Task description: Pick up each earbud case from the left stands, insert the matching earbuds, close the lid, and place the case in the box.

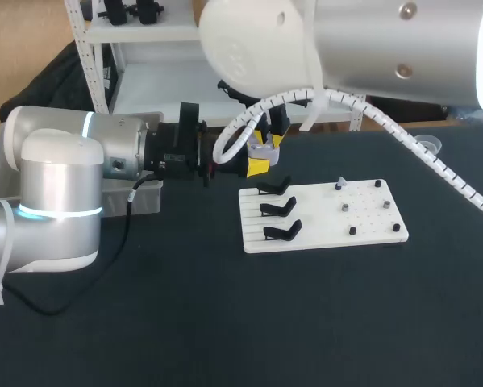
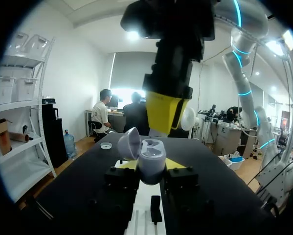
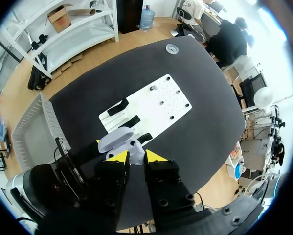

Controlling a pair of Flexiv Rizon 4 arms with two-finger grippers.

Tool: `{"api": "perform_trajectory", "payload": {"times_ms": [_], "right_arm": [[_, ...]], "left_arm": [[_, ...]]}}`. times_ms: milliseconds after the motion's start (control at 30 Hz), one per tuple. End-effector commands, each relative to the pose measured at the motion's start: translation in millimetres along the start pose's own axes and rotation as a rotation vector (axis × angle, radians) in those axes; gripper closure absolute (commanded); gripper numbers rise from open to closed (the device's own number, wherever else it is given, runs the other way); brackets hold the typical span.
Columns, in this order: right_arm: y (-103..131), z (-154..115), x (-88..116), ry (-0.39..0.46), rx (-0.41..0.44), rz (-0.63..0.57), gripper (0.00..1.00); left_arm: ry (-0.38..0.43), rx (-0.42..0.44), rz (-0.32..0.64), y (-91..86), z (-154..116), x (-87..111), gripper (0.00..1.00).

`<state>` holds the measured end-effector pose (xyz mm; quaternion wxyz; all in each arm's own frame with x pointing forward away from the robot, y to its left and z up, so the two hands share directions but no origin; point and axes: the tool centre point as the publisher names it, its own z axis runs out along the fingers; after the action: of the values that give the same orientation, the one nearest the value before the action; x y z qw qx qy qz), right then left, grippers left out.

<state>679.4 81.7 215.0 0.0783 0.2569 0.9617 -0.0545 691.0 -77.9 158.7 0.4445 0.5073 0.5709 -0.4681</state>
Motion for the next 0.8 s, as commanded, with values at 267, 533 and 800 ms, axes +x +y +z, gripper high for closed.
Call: {"api": "perform_trajectory", "payload": {"times_ms": [267,533,800], "right_arm": [[6.3,1.1,-1.2,0.008,0.001,-0.009,1.0],[6.4,2.7,-1.7,0.014,0.005,-0.008,1.0],[5.9,5.2,0.2,0.022,0.007,-0.008,1.0]], "left_arm": [[-0.002,0.001,0.001,0.5,-0.2,0.4,1.0],[-0.002,0.001,0.001,0.5,-0.2,0.4,1.0],[-0.002,0.001,0.001,0.5,-0.2,0.4,1.0]]}}
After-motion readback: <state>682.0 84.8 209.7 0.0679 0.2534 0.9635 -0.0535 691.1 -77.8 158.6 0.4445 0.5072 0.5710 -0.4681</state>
